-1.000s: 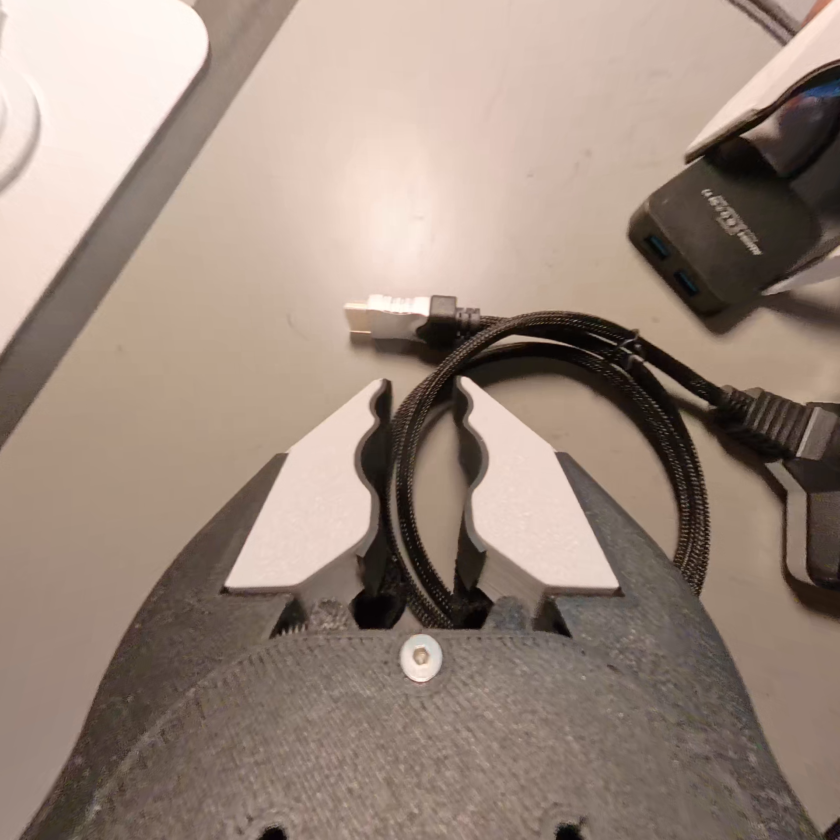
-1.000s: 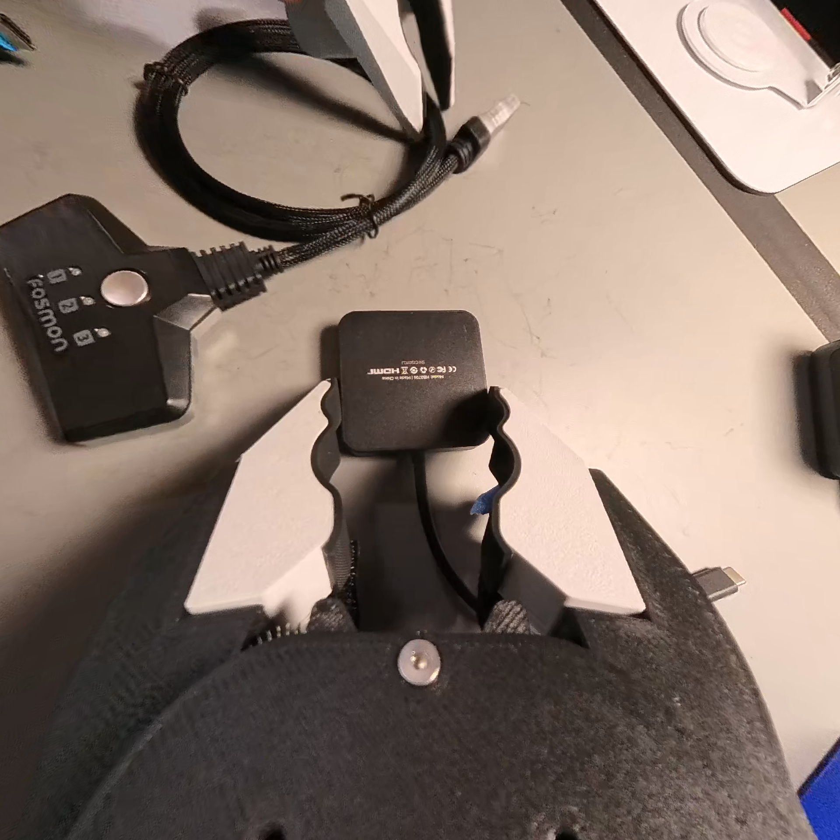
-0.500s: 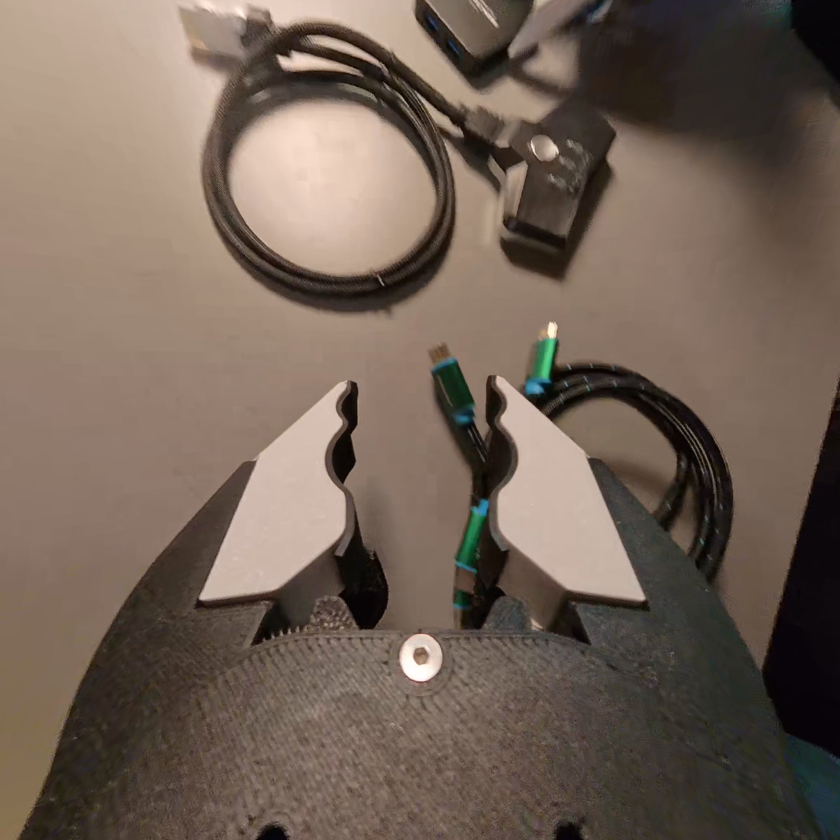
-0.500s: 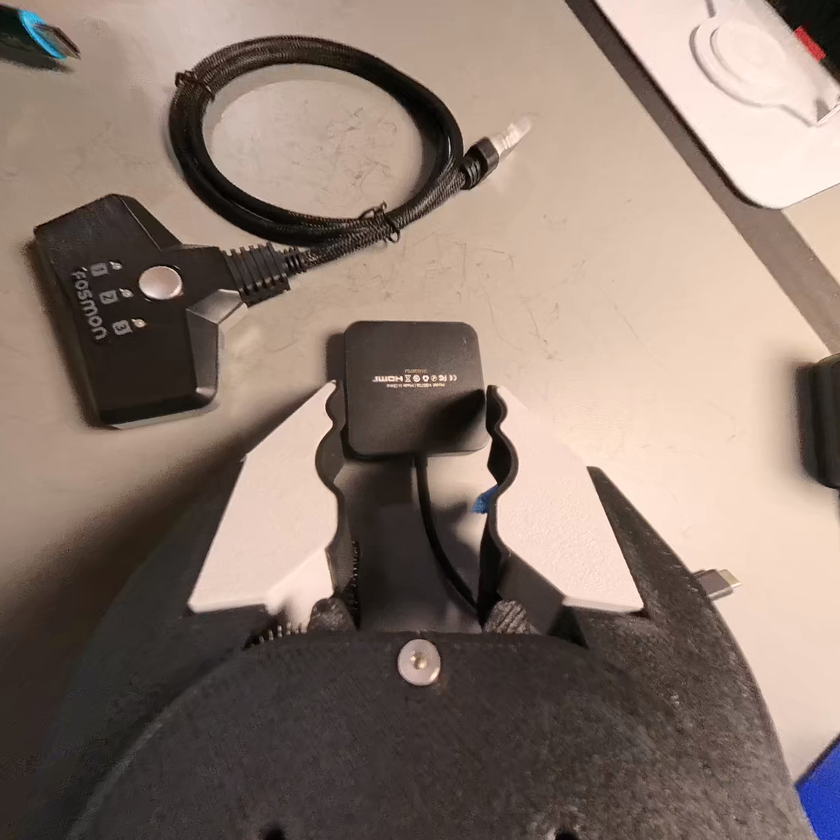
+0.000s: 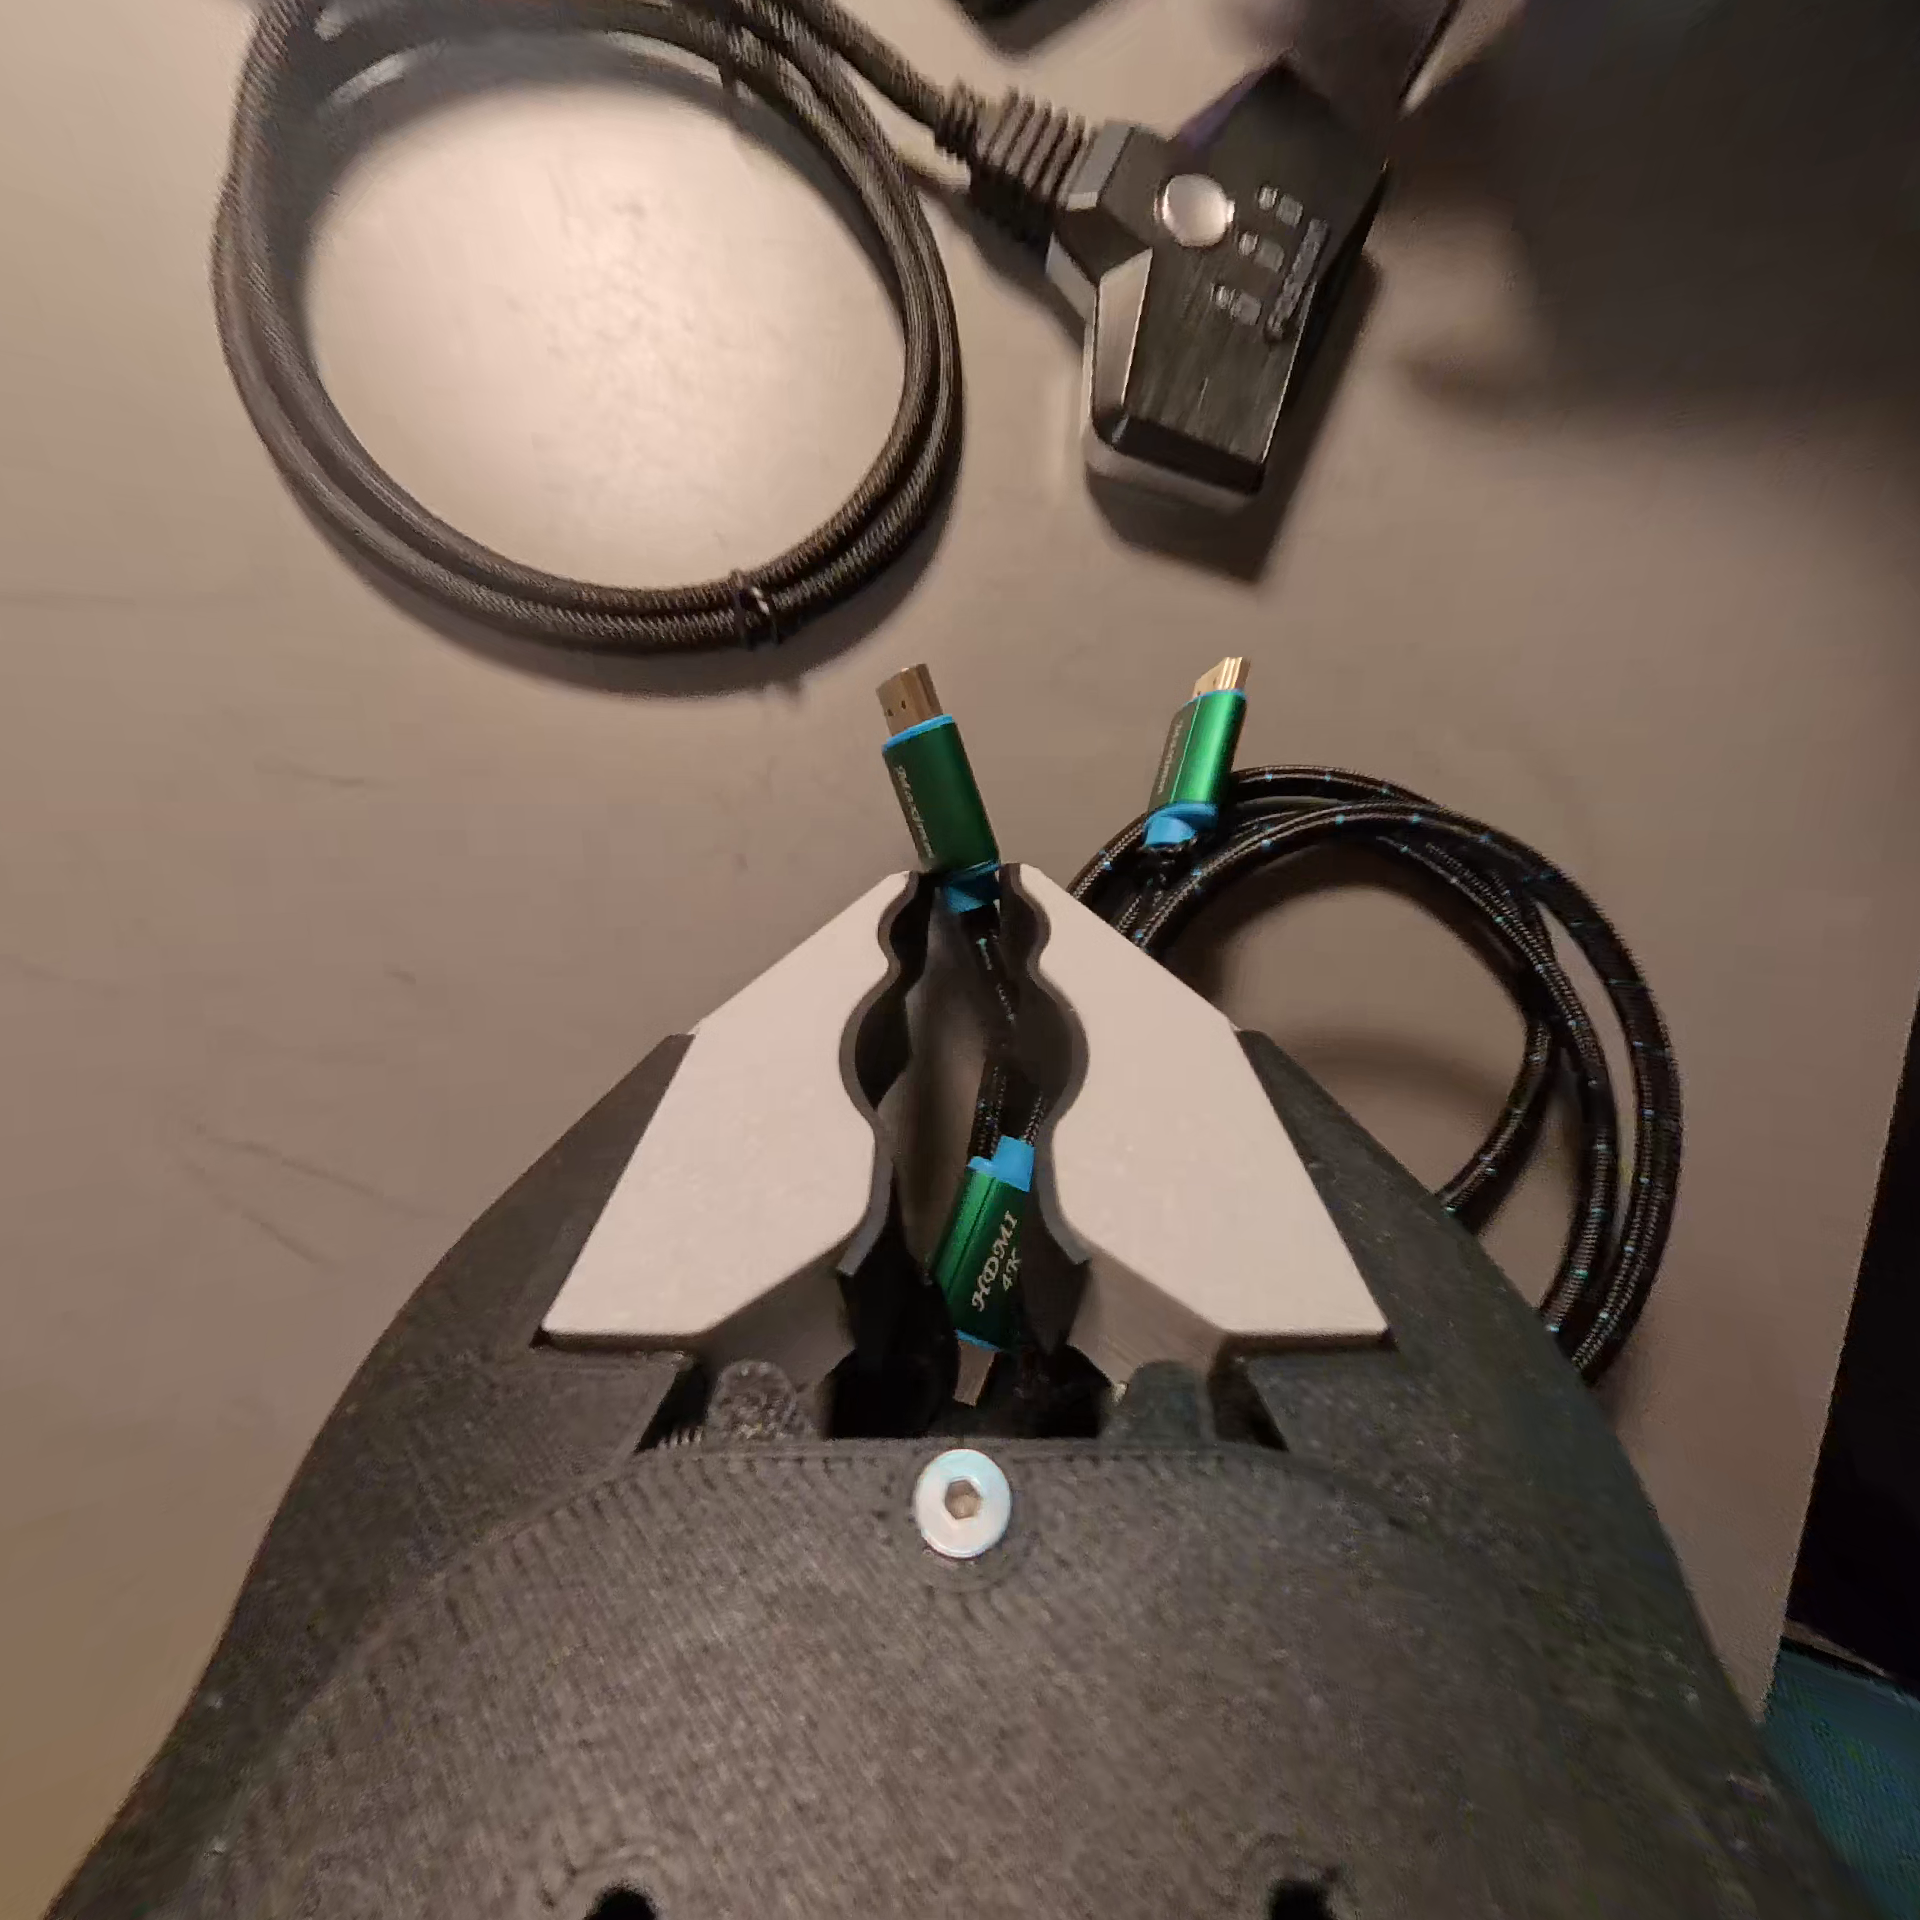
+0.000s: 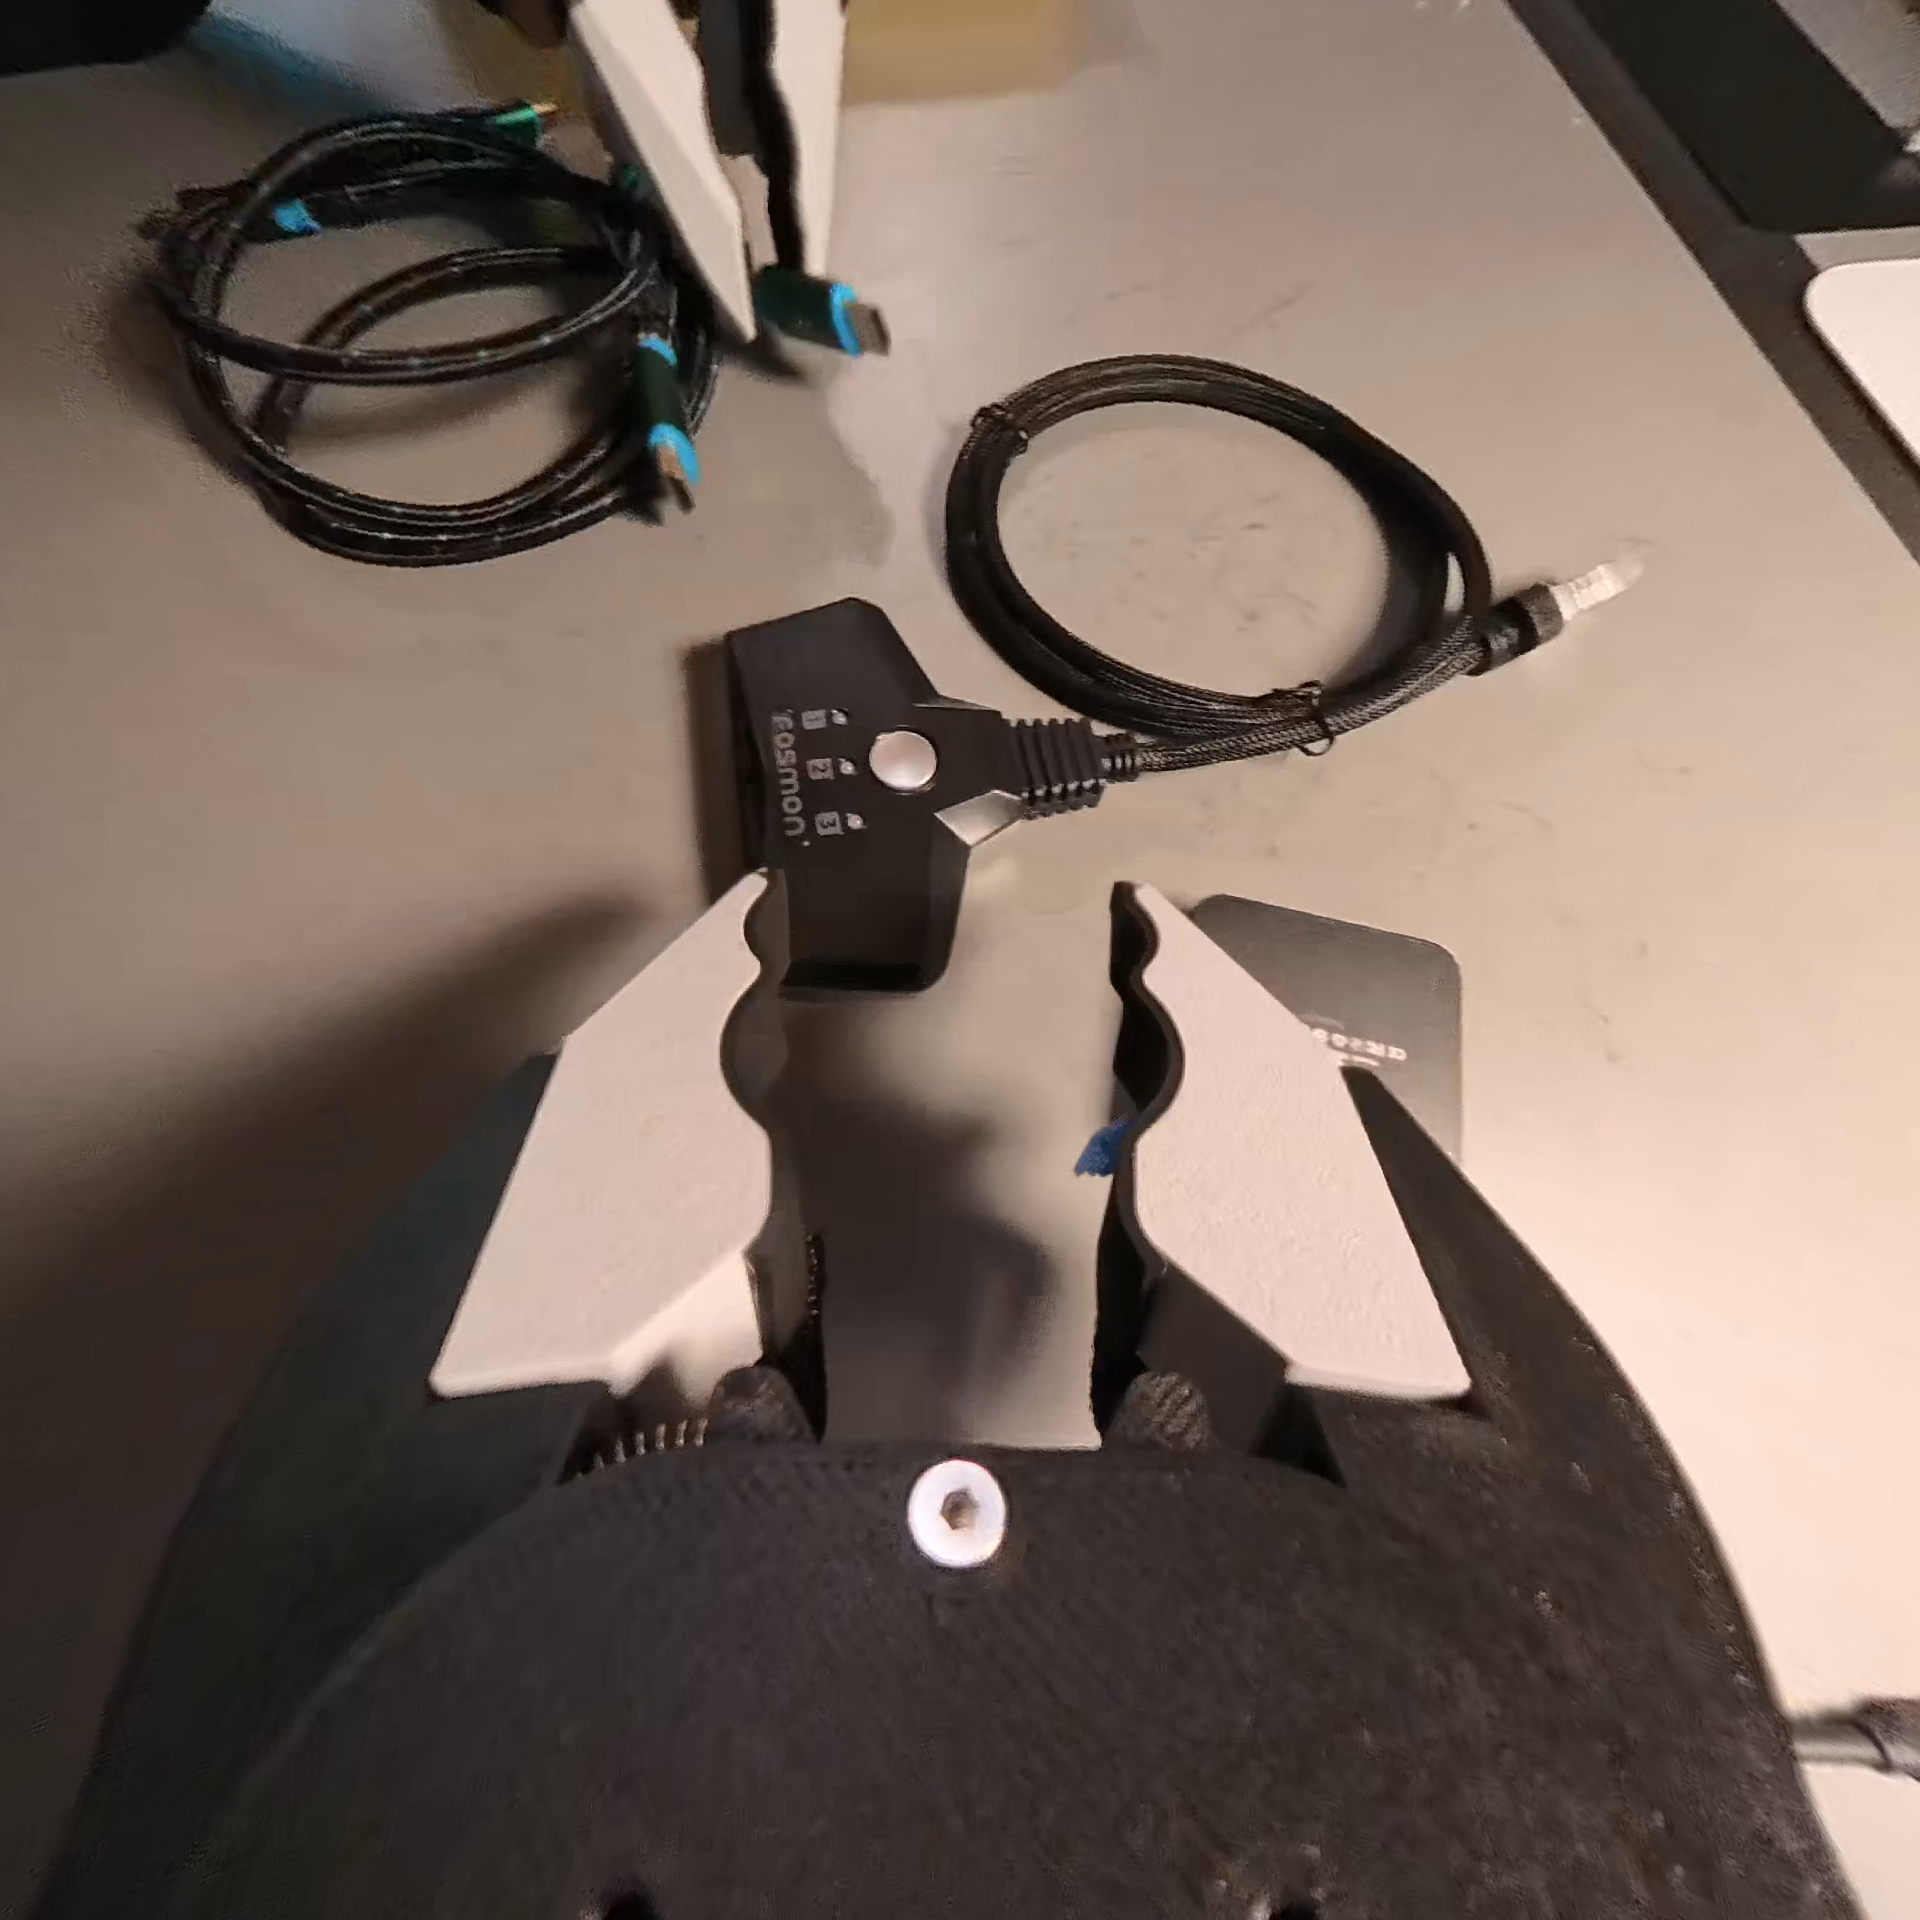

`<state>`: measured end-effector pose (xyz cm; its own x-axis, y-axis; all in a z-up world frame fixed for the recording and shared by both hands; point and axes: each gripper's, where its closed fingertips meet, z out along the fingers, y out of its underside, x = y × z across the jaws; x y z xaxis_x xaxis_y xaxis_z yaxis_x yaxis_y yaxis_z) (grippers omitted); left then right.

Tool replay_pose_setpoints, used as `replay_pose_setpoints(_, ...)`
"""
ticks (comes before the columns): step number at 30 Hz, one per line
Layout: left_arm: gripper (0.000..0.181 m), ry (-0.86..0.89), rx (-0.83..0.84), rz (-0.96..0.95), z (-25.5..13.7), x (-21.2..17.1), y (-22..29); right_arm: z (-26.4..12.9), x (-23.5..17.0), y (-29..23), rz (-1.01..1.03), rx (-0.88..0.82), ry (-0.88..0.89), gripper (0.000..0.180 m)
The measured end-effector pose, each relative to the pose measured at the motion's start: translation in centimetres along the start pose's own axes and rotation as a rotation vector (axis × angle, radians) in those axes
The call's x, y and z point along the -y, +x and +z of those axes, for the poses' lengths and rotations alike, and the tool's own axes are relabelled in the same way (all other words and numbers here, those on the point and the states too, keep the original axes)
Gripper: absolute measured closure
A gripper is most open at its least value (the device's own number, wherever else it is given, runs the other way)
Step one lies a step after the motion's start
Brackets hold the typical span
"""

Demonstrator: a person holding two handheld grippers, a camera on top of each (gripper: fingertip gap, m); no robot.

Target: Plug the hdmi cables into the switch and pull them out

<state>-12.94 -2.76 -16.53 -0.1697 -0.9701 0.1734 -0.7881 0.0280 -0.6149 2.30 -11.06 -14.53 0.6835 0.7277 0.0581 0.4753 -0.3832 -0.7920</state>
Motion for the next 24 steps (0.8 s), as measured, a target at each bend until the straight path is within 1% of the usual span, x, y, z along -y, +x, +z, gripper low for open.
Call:
replay_pose_setpoints(1, 0.168, 0.027, -0.009, -0.004, -0.3, 0.5, 0.0, 0.1, -0.2, -0.2, 0.001, 0.011, -0.01, 0.12)
replay_pose_setpoints(2, 0.168, 0.056, -0.017, -0.011, -0.7, 0.9, -0.1, 0.3, -0.3, -0.5, -0.001, 0.021, -0.022, 0.115)
replay_pose_setpoints(5, 0.169, 0.147, -0.045, -0.035, -2.0, 2.2, -0.2, 0.6, -0.8, -1.0, -0.008, 0.037, -0.053, 0.114)
replay_pose_setpoints(9, 0.17, 0.279, -0.065, -0.054, -3.7, 4.0, -0.5, 1.6, -1.0, -1.4, -0.033, 0.03, -0.091, 0.116)
replay_pose_setpoints(11, 0.17, 0.324, -0.056, -0.072, -4.3, 4.7, -0.7, 2.0, -1.1, -1.5, -0.04, 0.025, -0.104, 0.121)
replay_pose_setpoints(14, 0.169, 0.381, -0.03, -0.067, -5.4, 5.5, -0.9, 2.4, -0.8, -1.3, -0.035, 0.003, -0.1, 0.13)
replay_pose_setpoints(17, 0.169, 0.435, 0.053, -0.049, -6.5, 6.3, -1.9, 2.6, -0.6, -0.6, -0.022, -0.034, -0.094, 0.13)
replay_pose_setpoints(19, 0.168, 0.462, 0.075, -0.038, -7.1, 6.8, -2.0, 2.7, -0.5, -0.2, 0.004, -0.052, -0.086, 0.13)
replay_pose_setpoints(22, 0.168, 0.501, 0.053, -0.022, -7.8, 7.7, -1.3, 2.9, 0.1, 0.5, 0.046, -0.084, -0.054, 0.13)
replay_pose_setpoints(24, 0.168, 0.527, 0.006, -0.03, -8.0, 8.2, -0.6, 3.0, 0.6, 0.9, 0.082, -0.103, -0.026, 0.131)
